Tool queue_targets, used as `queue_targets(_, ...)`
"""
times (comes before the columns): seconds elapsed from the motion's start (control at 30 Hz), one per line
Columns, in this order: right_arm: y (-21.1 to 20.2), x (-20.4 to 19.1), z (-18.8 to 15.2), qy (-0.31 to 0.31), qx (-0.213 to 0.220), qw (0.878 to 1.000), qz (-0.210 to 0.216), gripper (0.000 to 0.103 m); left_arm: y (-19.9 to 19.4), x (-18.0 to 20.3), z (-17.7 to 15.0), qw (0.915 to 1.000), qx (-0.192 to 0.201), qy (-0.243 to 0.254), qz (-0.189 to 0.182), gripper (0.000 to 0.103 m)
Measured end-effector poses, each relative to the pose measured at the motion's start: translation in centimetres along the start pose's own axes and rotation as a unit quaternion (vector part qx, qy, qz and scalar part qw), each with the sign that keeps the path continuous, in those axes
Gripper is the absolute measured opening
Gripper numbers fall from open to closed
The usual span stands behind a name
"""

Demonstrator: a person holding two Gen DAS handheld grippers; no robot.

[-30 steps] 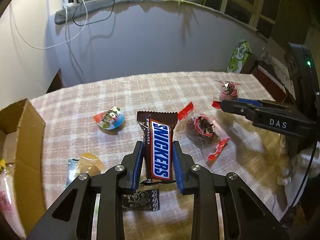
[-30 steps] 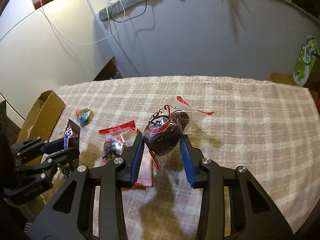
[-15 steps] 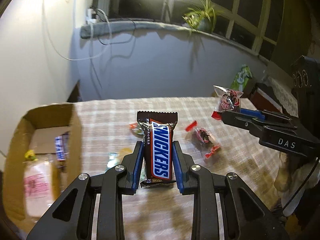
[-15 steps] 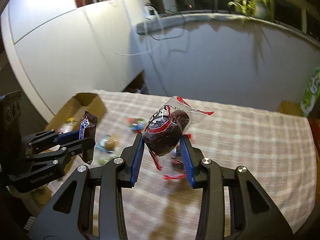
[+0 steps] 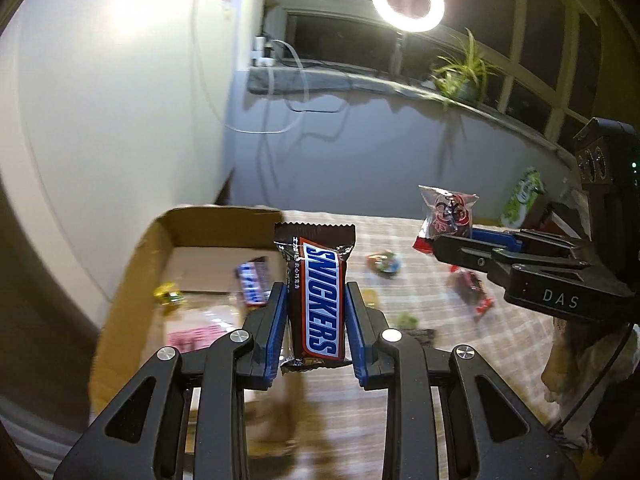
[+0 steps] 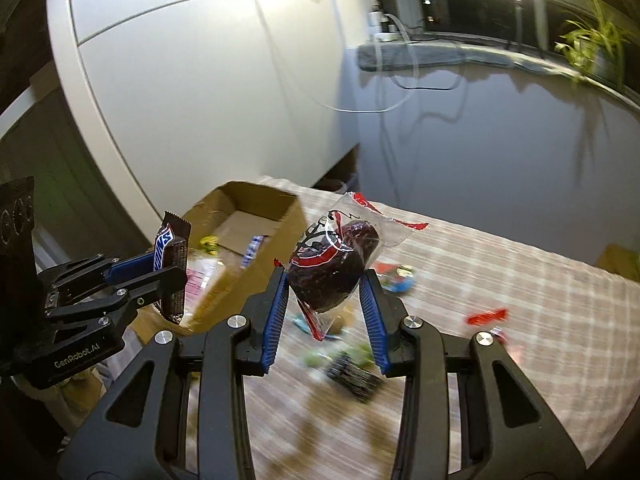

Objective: Organize snacks
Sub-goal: 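Carry the small Snickers and red candy bag over the cardboard box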

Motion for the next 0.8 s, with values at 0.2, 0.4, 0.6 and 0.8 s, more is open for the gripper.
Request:
queue_targets(0.2,2.9,-3.9,0.2,-0.022,-0.014,1.0,0.016,0.038,-0.4,-2.8,-1.0,0.9997,-0.003,-0.014,0.019,0.027)
queue_targets(0.4,5.7,-6.1,0.5,-0.031,-0.028,0.999,0.025,0.038,-0.6,-5.1,-2.0,0.9992,-0.004,-0.026,0.03,0.027)
queue_targets(0.6,7.8,-7.5,0.8,-0.041,-0.04,0.998,0.027,0.038,-0.4,-6.7,-2.6,0.9987,-0.006,-0.036,0.036,0.027)
queue_targets(0.8,9.8,-8.5,1.3,-0.047,-0.051,0.997,0.029,0.038,0.1,-7.7,-2.9,0.9983,-0.01,-0.042,0.039,0.027)
Point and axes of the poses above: each gripper's, at about its wrist camera, not at the fingertips, and y roughly the way its jaws point, x to its right, z to its top, the point moved 3 cm from there along y, roughly the way its jaws point, and after that the axes turned 13 degrees about y, right-handed, at the moved point
